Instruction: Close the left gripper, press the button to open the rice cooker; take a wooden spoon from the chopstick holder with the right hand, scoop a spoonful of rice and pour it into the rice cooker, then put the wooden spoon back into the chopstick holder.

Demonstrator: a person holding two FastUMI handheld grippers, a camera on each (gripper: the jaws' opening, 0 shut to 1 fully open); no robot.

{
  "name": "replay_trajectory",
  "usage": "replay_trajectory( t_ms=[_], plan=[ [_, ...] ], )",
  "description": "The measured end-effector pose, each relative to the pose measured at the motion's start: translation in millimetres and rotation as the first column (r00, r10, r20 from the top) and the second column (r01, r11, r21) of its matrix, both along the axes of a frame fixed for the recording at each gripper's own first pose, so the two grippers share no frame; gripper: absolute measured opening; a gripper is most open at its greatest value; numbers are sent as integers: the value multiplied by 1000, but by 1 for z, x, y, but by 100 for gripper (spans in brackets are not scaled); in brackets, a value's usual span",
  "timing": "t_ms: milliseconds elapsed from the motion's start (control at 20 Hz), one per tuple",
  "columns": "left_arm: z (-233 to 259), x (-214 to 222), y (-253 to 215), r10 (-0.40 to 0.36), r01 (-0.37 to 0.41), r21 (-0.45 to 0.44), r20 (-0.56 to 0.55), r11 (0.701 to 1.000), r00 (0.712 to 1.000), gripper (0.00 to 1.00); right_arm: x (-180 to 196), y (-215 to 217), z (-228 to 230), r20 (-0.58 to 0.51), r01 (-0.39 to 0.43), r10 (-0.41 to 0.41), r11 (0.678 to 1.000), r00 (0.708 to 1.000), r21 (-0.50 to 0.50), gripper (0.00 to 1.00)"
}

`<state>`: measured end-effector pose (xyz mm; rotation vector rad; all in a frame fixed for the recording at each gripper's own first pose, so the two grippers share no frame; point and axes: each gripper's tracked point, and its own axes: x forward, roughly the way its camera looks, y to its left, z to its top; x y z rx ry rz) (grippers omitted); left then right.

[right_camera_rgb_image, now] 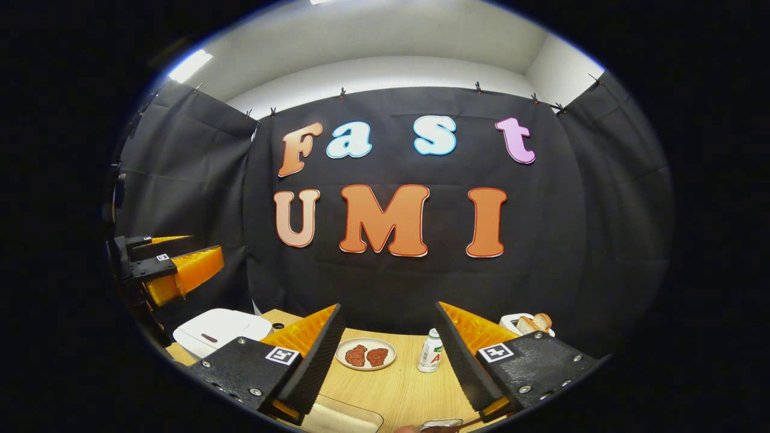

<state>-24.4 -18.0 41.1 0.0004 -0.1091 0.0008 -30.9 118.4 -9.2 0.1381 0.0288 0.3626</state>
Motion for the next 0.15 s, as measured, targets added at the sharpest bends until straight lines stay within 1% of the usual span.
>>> replay_trajectory(
  t_ms=[150],
  plan=[
    [7,0,0,10,-10,7,16,1000,1000,99,1,-2,3,0,-3,3,1000,1000,1,93]
  ],
)
